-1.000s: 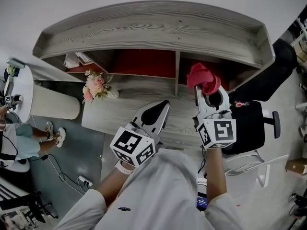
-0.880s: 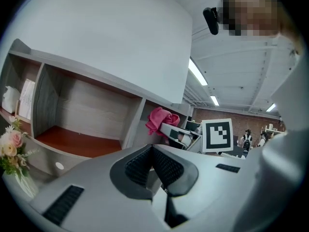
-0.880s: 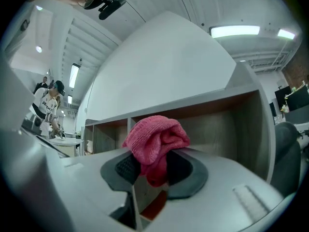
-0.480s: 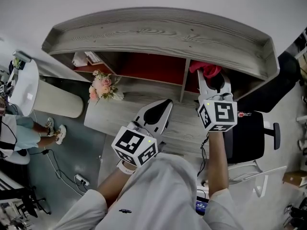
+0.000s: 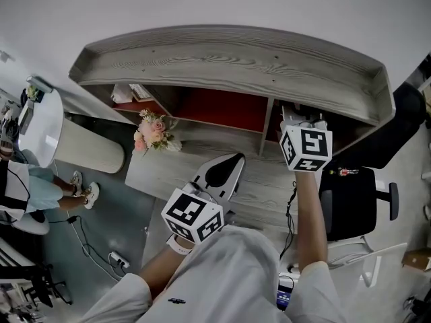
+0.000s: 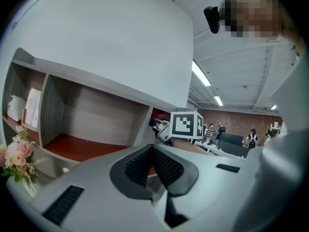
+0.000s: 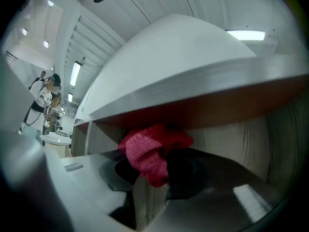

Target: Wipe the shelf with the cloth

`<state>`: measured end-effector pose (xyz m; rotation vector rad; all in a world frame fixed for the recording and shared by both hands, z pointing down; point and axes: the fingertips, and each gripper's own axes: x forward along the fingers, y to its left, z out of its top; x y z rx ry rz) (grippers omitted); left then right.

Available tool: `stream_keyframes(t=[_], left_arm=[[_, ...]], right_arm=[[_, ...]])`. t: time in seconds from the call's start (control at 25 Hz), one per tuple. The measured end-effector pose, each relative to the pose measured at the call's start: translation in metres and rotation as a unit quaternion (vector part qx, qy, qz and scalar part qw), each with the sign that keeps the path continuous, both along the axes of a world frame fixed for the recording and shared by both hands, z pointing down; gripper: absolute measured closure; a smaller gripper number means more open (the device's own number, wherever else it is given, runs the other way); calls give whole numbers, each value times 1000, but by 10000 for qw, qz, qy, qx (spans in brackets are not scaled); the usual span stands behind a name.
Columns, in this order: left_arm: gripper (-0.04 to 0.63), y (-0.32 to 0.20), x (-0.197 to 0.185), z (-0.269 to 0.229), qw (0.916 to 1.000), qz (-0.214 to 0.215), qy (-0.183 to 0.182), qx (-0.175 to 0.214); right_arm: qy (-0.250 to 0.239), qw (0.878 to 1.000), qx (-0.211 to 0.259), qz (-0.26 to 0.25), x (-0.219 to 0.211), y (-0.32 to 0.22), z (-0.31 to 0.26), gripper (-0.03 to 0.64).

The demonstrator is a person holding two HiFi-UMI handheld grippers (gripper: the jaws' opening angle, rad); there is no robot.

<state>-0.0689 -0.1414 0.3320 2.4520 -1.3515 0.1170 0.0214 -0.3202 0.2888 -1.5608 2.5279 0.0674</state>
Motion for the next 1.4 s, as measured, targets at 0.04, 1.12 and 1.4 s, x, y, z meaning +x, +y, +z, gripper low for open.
stream_keyframes(t=[0.04, 1.12, 1.4], left_arm=[[594, 1, 0, 0, 10000, 0, -9, -1], [594, 14, 17, -2, 9993, 372, -40, 11], [594, 16, 17, 7, 9992, 396, 1, -85]], right_arm=[[-6, 10000, -31, 33, 1, -5, 0, 479], [-1098, 9690, -394, 2178, 161, -1, 9, 479], [-814, 9758, 42, 2027, 147, 30, -4, 491]])
